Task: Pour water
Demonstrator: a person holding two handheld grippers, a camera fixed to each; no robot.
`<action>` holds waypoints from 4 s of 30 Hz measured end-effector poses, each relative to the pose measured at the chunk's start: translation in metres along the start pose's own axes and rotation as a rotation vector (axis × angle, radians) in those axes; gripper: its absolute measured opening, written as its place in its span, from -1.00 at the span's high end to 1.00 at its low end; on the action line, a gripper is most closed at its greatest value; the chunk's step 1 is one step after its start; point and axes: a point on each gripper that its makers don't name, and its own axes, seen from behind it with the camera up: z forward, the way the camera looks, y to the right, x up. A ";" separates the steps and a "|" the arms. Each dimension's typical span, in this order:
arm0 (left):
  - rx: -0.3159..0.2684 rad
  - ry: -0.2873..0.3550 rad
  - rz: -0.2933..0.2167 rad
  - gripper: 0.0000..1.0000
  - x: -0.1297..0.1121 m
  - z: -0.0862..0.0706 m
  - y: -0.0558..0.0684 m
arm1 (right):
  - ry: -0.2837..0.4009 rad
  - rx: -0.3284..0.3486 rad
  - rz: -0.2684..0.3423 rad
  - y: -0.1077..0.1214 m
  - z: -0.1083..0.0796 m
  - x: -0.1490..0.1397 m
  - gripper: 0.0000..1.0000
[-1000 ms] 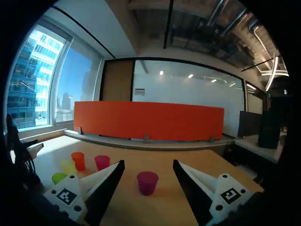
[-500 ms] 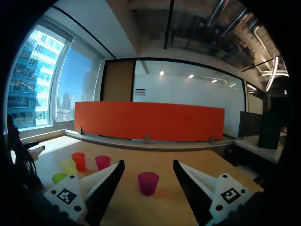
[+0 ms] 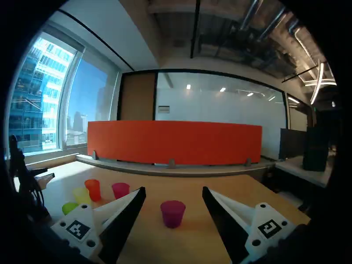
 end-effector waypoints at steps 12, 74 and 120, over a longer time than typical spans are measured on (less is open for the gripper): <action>0.001 0.000 0.000 -0.97 0.000 0.000 0.000 | 0.070 -0.042 -0.010 0.024 0.013 0.003 -0.99; 0.001 0.000 0.000 -0.97 0.000 0.000 0.000 | 0.019 -0.083 0.033 0.049 0.063 -0.087 -0.99; 0.001 0.000 0.001 -0.98 0.000 0.000 0.000 | 0.018 -0.082 0.032 0.048 0.062 -0.088 -1.00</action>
